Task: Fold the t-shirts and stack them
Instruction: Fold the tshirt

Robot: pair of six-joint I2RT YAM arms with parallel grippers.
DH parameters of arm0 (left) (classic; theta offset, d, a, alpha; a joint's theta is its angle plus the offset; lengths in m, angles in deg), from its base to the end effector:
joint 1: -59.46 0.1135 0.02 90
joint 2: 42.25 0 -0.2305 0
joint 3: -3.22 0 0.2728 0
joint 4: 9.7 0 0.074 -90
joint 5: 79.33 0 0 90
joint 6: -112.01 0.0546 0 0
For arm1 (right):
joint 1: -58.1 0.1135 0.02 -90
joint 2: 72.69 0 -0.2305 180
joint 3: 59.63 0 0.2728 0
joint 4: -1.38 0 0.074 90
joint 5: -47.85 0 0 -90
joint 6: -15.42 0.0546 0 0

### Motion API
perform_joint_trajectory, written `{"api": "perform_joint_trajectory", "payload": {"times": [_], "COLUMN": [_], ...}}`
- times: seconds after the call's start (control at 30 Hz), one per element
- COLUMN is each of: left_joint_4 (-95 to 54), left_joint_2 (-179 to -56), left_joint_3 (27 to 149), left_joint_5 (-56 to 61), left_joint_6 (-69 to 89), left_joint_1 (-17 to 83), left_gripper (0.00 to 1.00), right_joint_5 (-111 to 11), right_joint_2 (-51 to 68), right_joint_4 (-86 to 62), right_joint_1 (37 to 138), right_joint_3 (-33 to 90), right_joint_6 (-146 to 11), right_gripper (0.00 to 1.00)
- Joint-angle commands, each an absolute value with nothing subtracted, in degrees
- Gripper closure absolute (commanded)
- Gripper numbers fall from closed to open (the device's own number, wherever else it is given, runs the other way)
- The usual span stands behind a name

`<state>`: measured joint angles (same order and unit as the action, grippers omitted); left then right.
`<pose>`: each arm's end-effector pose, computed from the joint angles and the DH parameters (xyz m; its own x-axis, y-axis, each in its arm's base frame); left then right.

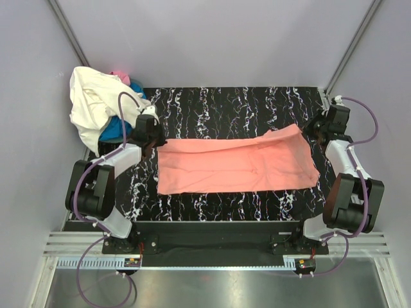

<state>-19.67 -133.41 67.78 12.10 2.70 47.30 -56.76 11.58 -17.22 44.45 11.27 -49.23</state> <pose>0.3638 -0.0770 0.1452 -0.6128 -0.2061 -0.7629 -0.0124 0.9678 -0.2515 0.3628 -0.0739 0.2126 -0.4562 0.5371 -0.7095 0.2387 0.8419 0.4839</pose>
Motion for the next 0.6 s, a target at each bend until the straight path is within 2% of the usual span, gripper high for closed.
{"api": "perform_joint_trajectory", "payload": {"times": [0.0,0.17,0.3,0.37,0.4,0.43,0.47,0.5,0.53,0.57], "left_joint_4": [-15.9,-16.3,-17.7,-20.2,-21.2,-22.0,-22.2,-23.5,-23.6,-24.0], "left_joint_2": [-130.8,-129.4,-128.3,-128.2,-128.3,-128.2,-127.9,-127.2,-126.5,-125.8], "left_joint_3": [66.9,65.9,64.7,64.0,63.7,63.0,62.3,61.0,60.2,59.6], "left_joint_5": [11.5,12.7,13.5,14.4,15.4,15.8,16.3,17.3,17.6,18.0], "left_joint_6": [3.9,3.9,2.9,1.3,0.6,0.0,-1.2,-1.7,-2.1,-2.3], "left_joint_1": [47.2,47.2,47.2,47.2,47.2,47.2,47.2,47.2,47.2,47.2], "left_gripper": [1.00,1.00,1.00,0.94,0.81,0.76,0.66,0.47,0.43,0.41], "right_joint_5": [-56.2,-55.3,-49.7,-46.9,-43.2,-42.4,-41.0,-41.0,-41.4,-41.8], "right_joint_2": [10.5,10.3,11.0,11.5,12.6,13.2,13.9,15.3,15.8,16.5], "right_joint_4": [-16.5,-17.1,-19.8,-21.7,-22.7,-23.6,-24.5,-24.5,-24.5,-24.4], "right_joint_1": [43.8,43.5,43.5,43.4,43.3,42.9,42.3,40.7,40.0,39.4], "right_joint_3": [10.6,9.4,8.4,7.5,7.2,6.8,6.5,6.0,5.8,5.7], "right_joint_6": [-48.9,-48.2,-46.7,-44.7,-43.7,-42.8,-41.2,-40.5,-40.0,-39.1], "right_gripper": [1.00,1.00,1.00,1.00,0.98,0.93,0.78,0.45,0.30,0.19]}}
